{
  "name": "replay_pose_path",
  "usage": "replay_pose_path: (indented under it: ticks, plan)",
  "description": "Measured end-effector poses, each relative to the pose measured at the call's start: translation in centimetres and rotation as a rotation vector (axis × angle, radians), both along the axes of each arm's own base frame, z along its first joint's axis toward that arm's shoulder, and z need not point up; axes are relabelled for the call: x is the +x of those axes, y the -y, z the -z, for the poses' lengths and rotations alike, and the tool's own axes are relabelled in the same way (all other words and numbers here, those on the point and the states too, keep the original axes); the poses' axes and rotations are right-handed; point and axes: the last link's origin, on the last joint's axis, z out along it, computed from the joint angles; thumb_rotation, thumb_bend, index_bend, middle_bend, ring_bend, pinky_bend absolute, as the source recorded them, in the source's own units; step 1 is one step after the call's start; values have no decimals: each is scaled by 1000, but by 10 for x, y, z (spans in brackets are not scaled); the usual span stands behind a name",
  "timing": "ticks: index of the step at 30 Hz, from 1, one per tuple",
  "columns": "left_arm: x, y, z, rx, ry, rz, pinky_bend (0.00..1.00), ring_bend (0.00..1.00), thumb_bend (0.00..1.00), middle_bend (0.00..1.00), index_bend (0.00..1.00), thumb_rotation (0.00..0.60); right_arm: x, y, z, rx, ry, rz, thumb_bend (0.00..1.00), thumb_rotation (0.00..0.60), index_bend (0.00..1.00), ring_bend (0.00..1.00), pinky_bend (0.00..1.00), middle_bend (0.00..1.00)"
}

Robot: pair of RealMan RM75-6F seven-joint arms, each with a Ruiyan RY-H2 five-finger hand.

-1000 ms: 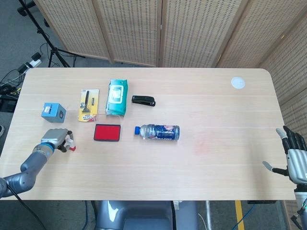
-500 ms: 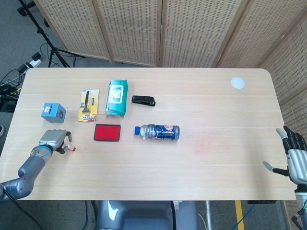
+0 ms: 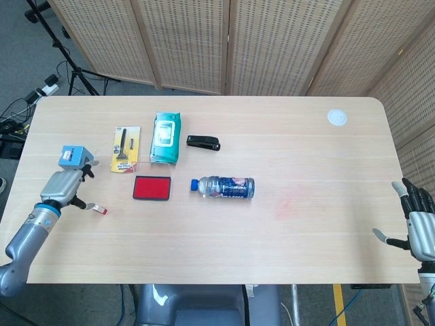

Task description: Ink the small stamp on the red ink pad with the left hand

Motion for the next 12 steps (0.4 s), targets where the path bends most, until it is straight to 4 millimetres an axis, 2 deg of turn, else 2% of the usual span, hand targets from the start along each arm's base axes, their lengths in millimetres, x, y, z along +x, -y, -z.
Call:
replay_pose_path:
  ticks: [5,8,12]
  plan:
    - [-9,18,-23,128,39,72,0,0,0,0,0,600,2,-2,0,-6,-4,-9,0,600,0,0,0,0]
    - [-24,34,-37,244,57,90,0,0,0,0,0,600,4,-3,0,-9,-7,-16,0,600,0,0,0,0]
    - [-50,68,-50,367,68,97,0,0,0,0,0,600,6,-4,-1,-18,-7,-27,0,600,0,0,0,0]
